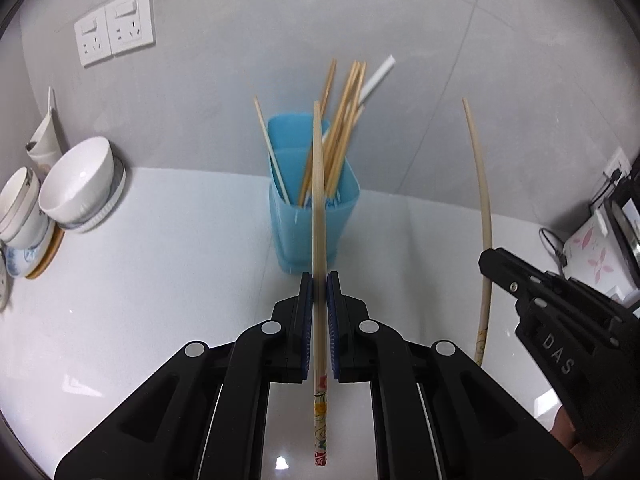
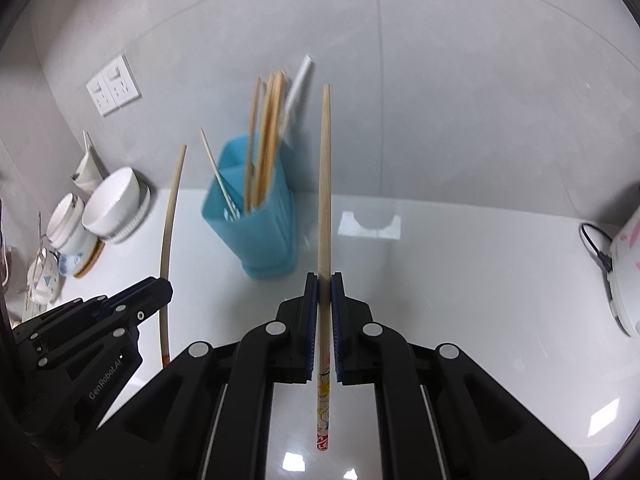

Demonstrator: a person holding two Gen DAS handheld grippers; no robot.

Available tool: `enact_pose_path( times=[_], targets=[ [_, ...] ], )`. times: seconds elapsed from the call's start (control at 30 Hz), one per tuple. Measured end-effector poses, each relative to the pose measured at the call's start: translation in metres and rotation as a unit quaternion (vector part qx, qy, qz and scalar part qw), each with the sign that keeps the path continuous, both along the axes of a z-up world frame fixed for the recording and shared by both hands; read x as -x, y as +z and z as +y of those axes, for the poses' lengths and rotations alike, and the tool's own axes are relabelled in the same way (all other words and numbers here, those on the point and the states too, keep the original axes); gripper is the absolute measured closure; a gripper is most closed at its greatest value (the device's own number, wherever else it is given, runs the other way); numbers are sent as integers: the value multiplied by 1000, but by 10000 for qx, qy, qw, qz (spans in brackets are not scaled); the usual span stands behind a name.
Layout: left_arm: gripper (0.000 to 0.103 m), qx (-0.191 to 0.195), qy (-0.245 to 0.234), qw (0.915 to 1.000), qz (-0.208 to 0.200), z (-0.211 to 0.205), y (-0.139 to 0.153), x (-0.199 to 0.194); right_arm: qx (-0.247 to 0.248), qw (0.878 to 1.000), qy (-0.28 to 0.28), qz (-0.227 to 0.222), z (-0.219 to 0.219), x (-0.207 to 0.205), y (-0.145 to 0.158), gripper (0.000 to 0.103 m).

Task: Organize utensils
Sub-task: 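Lift both held chopsticks and carry them to the blue utensil holder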

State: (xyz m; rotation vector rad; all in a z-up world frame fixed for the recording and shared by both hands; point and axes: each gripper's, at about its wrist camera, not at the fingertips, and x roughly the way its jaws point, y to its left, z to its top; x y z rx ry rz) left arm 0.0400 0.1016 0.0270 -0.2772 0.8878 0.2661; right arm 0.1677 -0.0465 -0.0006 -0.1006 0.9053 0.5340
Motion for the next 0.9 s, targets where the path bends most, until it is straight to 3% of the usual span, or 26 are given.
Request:
enact_pose_path(
  times=[0.4, 0.57, 0.73, 0.9],
  targets=[
    [96, 217, 144, 9923, -1208, 54, 43, -33, -361, 9982, -42, -467, 41, -34, 26, 97],
    [96, 265, 35, 9835, -1787, 70, 49, -54, -478, 9972, -116, -557, 51, -51, 28, 97],
    [96, 82, -61, 9677, -2517, 75, 52, -65, -685, 9954, -175, -641, 53, -63, 28, 97],
    [96, 12, -174, 9610, -2760, 73, 40, -77, -712, 9951, -268, -636, 51, -71, 20, 97]
  ],
)
